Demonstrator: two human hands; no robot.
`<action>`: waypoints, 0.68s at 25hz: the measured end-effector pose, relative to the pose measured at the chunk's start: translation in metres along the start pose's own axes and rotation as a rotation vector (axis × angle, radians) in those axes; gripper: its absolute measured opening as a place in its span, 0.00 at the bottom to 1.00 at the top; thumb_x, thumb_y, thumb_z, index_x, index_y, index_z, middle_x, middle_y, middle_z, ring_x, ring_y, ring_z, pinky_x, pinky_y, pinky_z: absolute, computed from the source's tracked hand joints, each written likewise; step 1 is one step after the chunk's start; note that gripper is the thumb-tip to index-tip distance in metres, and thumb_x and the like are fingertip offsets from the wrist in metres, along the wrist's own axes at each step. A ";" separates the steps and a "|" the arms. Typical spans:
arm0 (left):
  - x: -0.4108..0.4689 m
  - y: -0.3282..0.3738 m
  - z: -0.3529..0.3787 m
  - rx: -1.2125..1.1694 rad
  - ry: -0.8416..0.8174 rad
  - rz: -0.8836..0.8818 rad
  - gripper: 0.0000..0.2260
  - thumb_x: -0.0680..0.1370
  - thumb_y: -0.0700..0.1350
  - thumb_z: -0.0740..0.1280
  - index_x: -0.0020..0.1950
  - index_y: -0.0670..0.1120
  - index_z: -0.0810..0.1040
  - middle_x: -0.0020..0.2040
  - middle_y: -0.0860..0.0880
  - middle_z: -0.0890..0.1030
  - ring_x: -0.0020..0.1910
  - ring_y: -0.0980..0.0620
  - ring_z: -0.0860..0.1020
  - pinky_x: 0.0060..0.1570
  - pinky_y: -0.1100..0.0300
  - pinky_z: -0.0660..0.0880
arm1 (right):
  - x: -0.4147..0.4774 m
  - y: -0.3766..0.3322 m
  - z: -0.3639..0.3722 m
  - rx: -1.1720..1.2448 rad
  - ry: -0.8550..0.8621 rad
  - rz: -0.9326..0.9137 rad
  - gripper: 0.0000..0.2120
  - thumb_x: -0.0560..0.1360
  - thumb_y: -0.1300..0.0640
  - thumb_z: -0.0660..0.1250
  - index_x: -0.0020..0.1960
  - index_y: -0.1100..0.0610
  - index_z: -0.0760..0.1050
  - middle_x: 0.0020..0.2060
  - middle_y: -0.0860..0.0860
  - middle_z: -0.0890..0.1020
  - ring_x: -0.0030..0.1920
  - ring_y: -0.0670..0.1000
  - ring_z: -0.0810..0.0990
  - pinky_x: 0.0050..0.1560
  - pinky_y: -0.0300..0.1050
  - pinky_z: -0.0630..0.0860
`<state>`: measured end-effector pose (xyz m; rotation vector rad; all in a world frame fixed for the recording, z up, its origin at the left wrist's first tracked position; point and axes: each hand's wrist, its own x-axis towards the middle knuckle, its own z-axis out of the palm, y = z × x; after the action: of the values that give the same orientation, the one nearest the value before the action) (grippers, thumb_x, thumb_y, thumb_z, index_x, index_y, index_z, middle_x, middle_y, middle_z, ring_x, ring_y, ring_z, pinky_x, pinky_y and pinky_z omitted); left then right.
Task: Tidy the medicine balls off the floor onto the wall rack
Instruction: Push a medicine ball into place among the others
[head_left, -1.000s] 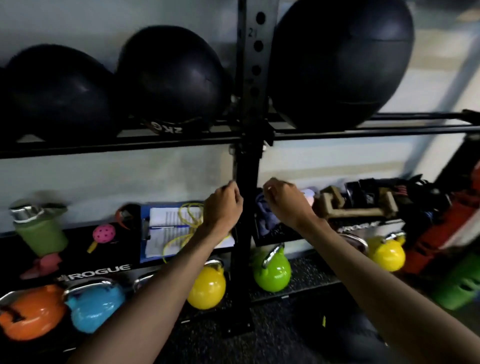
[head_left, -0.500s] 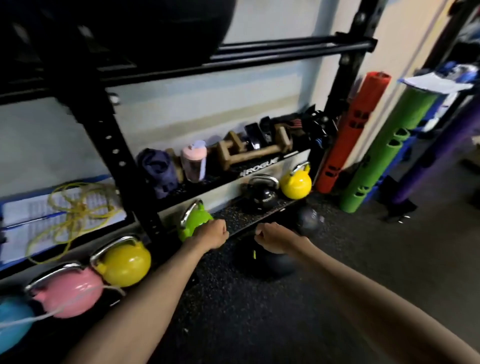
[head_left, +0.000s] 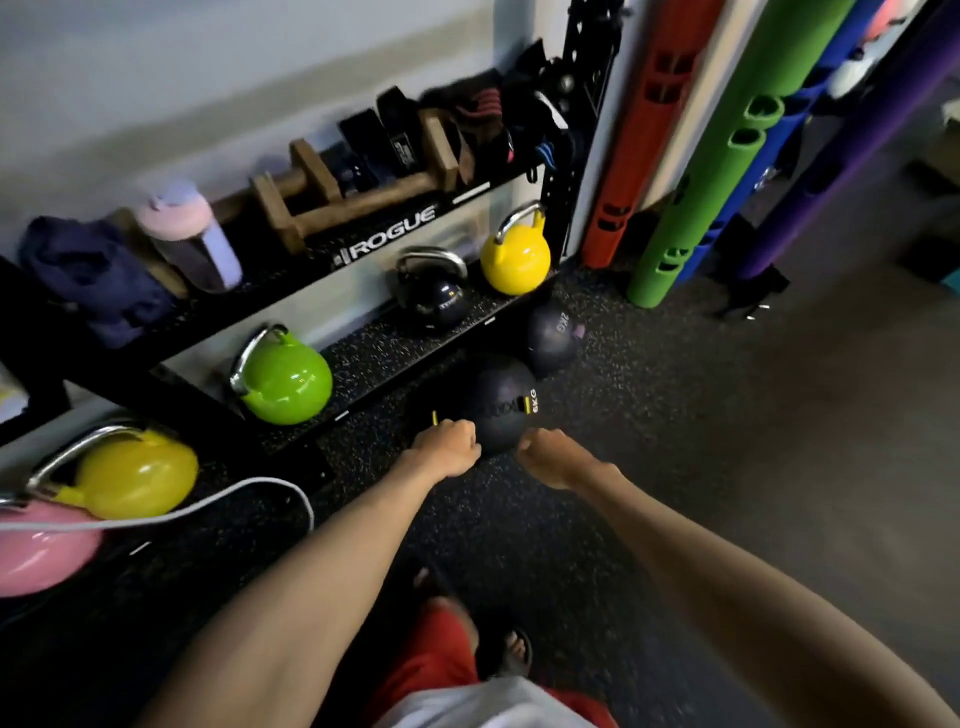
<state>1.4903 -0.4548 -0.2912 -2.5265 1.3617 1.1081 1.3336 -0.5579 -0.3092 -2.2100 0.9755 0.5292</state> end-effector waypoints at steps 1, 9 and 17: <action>0.010 0.009 0.002 0.000 -0.016 -0.004 0.13 0.83 0.52 0.59 0.61 0.47 0.76 0.60 0.45 0.77 0.58 0.42 0.78 0.54 0.51 0.74 | 0.008 0.009 -0.001 0.014 -0.015 0.015 0.14 0.82 0.53 0.55 0.56 0.60 0.75 0.54 0.59 0.82 0.54 0.62 0.80 0.49 0.54 0.76; 0.115 0.027 0.003 -0.144 -0.074 -0.081 0.10 0.82 0.52 0.61 0.56 0.48 0.77 0.56 0.46 0.81 0.55 0.43 0.79 0.52 0.52 0.74 | 0.098 0.054 -0.040 -0.004 -0.082 0.043 0.15 0.82 0.55 0.57 0.57 0.61 0.78 0.54 0.59 0.83 0.55 0.62 0.81 0.52 0.55 0.78; 0.203 0.015 -0.004 -0.347 -0.074 -0.214 0.09 0.82 0.50 0.60 0.56 0.48 0.77 0.54 0.46 0.81 0.52 0.44 0.79 0.47 0.55 0.73 | 0.199 0.082 -0.063 -0.068 -0.213 0.028 0.16 0.81 0.53 0.55 0.55 0.61 0.79 0.50 0.59 0.84 0.51 0.63 0.82 0.49 0.53 0.78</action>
<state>1.5520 -0.6084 -0.4102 -2.7443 0.9199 1.4823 1.4046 -0.7424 -0.4145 -2.1485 0.8888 0.8037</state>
